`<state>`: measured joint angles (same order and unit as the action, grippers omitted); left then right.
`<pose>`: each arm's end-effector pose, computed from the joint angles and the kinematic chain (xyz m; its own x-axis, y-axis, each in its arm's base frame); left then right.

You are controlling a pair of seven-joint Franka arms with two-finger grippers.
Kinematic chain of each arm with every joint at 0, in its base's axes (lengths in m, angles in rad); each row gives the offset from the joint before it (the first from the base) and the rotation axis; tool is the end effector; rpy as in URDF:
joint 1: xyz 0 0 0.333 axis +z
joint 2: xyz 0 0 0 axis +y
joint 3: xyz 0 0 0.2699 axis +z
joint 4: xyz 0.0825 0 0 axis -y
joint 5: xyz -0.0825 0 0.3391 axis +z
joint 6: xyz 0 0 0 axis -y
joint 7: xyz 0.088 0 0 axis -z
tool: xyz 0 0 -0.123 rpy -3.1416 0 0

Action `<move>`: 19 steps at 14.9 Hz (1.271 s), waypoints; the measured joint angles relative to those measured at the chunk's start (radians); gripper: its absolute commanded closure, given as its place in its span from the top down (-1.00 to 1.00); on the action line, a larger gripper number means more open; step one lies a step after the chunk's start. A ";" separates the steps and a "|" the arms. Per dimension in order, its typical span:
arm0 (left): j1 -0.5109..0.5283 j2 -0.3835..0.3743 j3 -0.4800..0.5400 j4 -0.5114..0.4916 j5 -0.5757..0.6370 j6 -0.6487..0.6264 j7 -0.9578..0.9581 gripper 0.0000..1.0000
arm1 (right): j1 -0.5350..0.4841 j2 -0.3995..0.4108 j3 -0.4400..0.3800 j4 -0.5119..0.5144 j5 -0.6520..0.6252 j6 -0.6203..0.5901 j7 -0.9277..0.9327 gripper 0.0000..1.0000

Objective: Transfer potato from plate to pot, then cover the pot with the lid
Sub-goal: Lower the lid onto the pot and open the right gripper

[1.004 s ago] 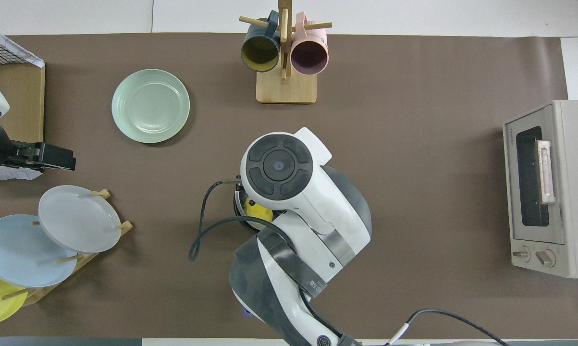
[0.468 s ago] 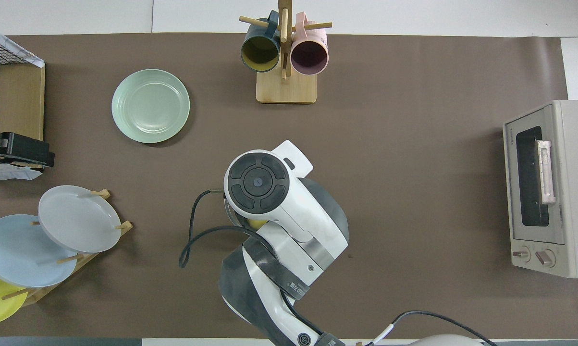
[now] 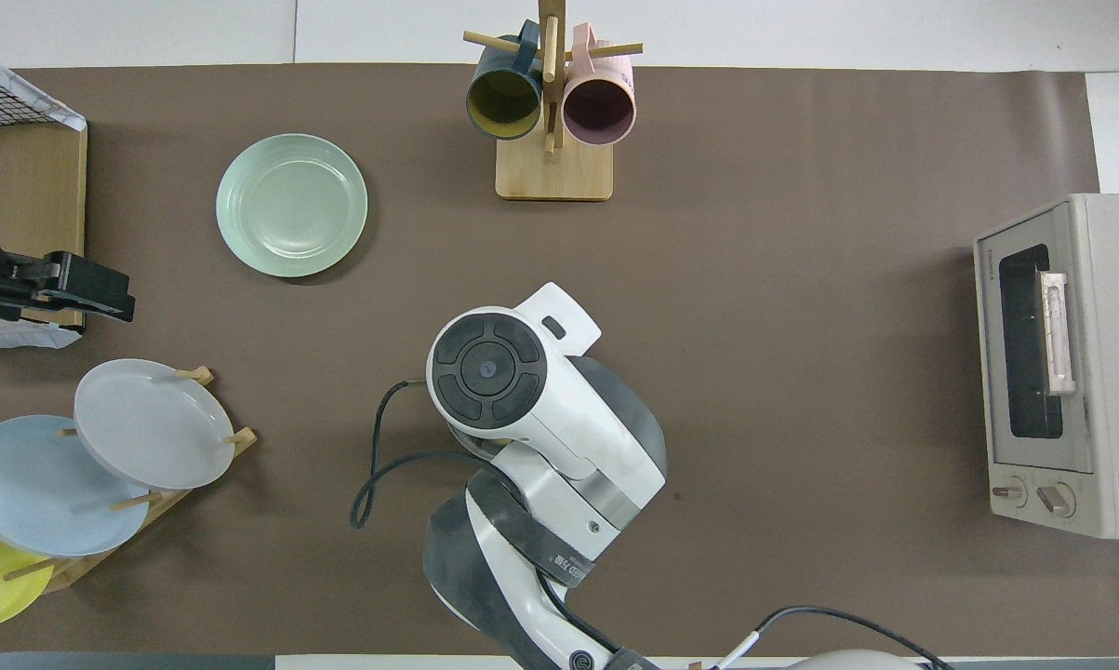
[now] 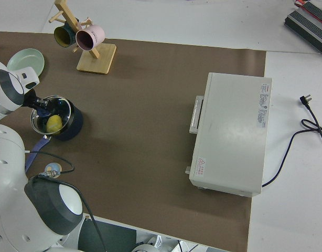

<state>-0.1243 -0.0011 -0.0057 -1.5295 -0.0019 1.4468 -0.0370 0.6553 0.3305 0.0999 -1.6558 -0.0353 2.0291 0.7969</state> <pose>0.4910 -0.0644 0.5700 0.9924 -0.0927 -0.0815 -0.0931 -0.9957 -0.0011 0.4436 0.4075 0.3819 0.9990 -0.0334 0.0311 -0.0324 -0.9990 -0.0319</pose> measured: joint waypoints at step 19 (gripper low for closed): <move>0.056 -0.037 -0.042 -0.053 0.000 0.041 -0.007 1.00 | 0.006 0.009 0.000 -0.029 -0.073 0.042 0.000 -0.15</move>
<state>-0.0685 -0.0386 -0.0472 -1.5824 -0.0020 1.4880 -0.0442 0.6615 0.3390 0.0998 -1.6844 -0.1081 2.0706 0.7969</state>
